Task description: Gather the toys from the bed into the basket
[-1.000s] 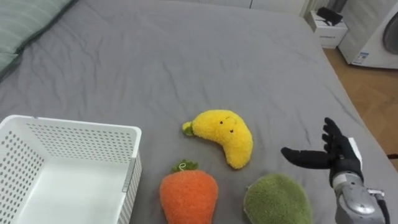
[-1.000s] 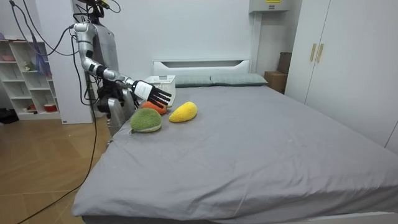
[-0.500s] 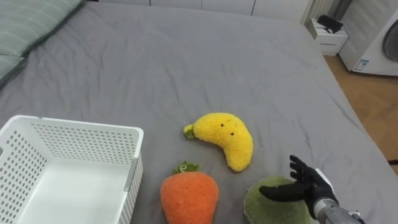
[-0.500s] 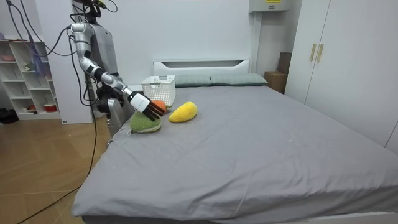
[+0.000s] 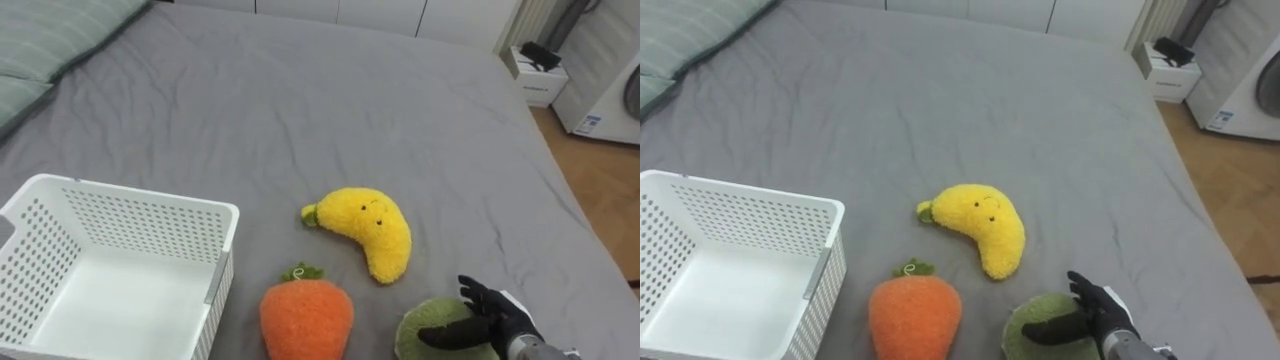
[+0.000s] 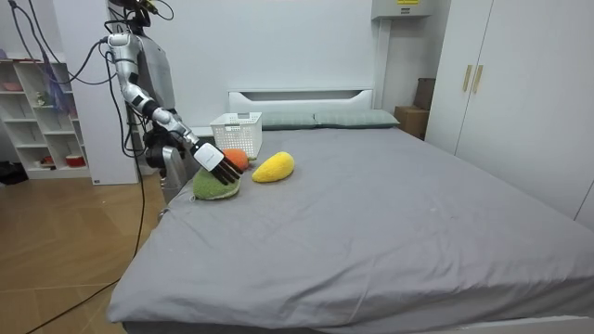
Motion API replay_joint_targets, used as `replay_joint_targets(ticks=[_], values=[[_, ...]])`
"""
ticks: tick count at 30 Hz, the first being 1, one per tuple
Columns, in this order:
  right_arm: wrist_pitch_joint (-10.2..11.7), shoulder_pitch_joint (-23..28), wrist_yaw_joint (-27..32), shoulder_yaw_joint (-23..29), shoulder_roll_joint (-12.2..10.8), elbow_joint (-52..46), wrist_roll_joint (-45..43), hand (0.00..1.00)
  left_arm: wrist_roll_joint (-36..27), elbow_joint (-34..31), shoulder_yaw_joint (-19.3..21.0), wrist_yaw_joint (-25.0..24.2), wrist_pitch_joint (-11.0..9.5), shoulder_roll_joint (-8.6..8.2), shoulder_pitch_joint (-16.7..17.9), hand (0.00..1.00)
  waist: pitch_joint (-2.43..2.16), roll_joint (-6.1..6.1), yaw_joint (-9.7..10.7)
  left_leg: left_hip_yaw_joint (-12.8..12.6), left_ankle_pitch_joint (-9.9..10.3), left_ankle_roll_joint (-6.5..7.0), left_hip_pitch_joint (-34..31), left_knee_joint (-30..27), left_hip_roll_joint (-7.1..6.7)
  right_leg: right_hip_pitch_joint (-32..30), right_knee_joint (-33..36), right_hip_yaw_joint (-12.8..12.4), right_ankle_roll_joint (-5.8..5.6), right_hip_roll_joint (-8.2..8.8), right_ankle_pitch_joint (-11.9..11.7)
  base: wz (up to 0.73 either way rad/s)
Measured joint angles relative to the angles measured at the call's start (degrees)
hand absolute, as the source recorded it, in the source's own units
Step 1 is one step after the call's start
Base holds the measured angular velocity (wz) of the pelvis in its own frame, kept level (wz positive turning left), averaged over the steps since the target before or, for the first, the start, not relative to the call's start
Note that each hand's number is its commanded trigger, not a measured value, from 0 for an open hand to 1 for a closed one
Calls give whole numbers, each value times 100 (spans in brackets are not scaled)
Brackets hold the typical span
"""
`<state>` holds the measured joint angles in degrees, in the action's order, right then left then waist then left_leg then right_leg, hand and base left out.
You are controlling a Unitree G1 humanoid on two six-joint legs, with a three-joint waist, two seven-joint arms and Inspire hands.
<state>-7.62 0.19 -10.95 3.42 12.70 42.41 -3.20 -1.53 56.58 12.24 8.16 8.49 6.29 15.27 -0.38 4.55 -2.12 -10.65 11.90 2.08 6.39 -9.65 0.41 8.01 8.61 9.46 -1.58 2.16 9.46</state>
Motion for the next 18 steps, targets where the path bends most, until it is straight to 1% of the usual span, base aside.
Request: replay_joint_targets(ticks=[8, 9, 10, 11, 12, 14, 18], values=[[-3, -3, -62, -1, 41, 80, -552, 0, 2, -58, -4, 0, 107, 10, 0, 0, 4, 8, -2, 9, 0, -2, -6, -12, 5, -9, 0, 14, 0, -3, 0, 0], [-4, -9, -79, -1, 40, 87, -667, 2, 0, -86, -5, 0, 115, 10, 1, 0, 4, 11, 0, 9, 0, -2, -7, -13, 4, -10, 0, 19, 0, -2, 0, 0], [-3, -30, -89, -1, 39, 143, -763, 25, -1, -110, -6, 0, 117, 10, 0, 0, 4, 16, -1, 10, 0, -2, -7, -13, 4, -9, 0, 20, 0, -2, 0, 0], [-3, -41, -89, -1, 38, 174, -806, 62, -1, -129, -9, 0, 117, 10, 1, 0, 4, 19, -2, 10, 0, -2, -6, -13, 4, -9, 0, 20, 0, -2, 0, 0], [-8, -63, -89, -1, 32, 205, -851, 82, -1, -149, -14, 0, 117, 9, 0, 0, 4, 23, -2, 10, 0, -2, -6, -13, 5, -9, 0, 21, 0, -2, 0, 0], [-3, -109, -84, 0, 31, 300, -866, 100, -3, -149, -11, 7, 116, 10, -5, 0, 4, 30, 2, 10, 0, -2, -5, -13, 4, -9, 0, 21, 0, -2, 0, 0], [-5, -203, 10, 22, 36, 452, -932, 100, -4, -147, -11, 45, 116, 12, 1, 0, 5, 47, -1, 10, 1, -2, -6, -14, 5, -8, 0, 21, 1, -3, 0, 0]])
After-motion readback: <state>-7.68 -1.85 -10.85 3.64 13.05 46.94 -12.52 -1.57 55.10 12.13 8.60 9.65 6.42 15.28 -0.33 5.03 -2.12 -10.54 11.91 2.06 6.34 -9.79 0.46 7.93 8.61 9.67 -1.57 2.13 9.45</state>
